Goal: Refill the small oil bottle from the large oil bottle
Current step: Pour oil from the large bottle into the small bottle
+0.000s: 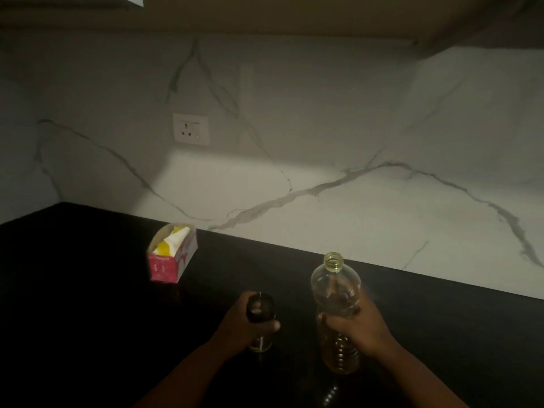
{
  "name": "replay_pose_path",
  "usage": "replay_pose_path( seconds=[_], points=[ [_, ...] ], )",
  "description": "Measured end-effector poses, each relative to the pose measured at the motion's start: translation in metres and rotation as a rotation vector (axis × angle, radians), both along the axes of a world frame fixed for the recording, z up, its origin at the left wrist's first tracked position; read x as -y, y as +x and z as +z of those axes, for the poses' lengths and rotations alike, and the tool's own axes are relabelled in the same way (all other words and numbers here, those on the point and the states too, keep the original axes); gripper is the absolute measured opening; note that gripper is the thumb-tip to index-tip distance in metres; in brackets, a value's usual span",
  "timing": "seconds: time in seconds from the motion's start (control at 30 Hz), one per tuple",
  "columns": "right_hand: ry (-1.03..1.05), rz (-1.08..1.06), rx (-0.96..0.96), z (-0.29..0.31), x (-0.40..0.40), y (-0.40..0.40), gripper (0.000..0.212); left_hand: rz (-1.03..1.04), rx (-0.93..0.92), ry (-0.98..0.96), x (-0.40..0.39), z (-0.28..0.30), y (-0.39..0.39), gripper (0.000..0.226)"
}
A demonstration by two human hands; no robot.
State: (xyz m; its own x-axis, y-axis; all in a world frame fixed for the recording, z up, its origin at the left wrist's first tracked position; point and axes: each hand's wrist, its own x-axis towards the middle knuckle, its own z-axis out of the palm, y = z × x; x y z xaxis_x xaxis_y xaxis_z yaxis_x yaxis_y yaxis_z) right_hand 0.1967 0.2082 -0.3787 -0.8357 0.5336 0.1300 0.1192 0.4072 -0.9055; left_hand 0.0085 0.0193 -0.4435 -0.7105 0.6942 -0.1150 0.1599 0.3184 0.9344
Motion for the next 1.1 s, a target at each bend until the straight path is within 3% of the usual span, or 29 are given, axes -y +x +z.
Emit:
replay_pose_path(
  seconds=[0.43,0.8,1.1],
  points=[
    [0.423,0.011,0.167,0.035,0.005,-0.039,0.076,-0.190,0.018,0.072,0.002,-0.006,-0.032,0.061],
    [0.630,0.090,0.415,0.021,-0.006,-0.047,0.069,-0.196,0.145,0.160,-0.005,-0.020,-0.037,0.064],
    [0.851,0.159,0.497,0.013,-0.006,-0.061,0.059,-0.181,0.175,0.238,-0.008,-0.032,-0.037,0.072]
  ],
)
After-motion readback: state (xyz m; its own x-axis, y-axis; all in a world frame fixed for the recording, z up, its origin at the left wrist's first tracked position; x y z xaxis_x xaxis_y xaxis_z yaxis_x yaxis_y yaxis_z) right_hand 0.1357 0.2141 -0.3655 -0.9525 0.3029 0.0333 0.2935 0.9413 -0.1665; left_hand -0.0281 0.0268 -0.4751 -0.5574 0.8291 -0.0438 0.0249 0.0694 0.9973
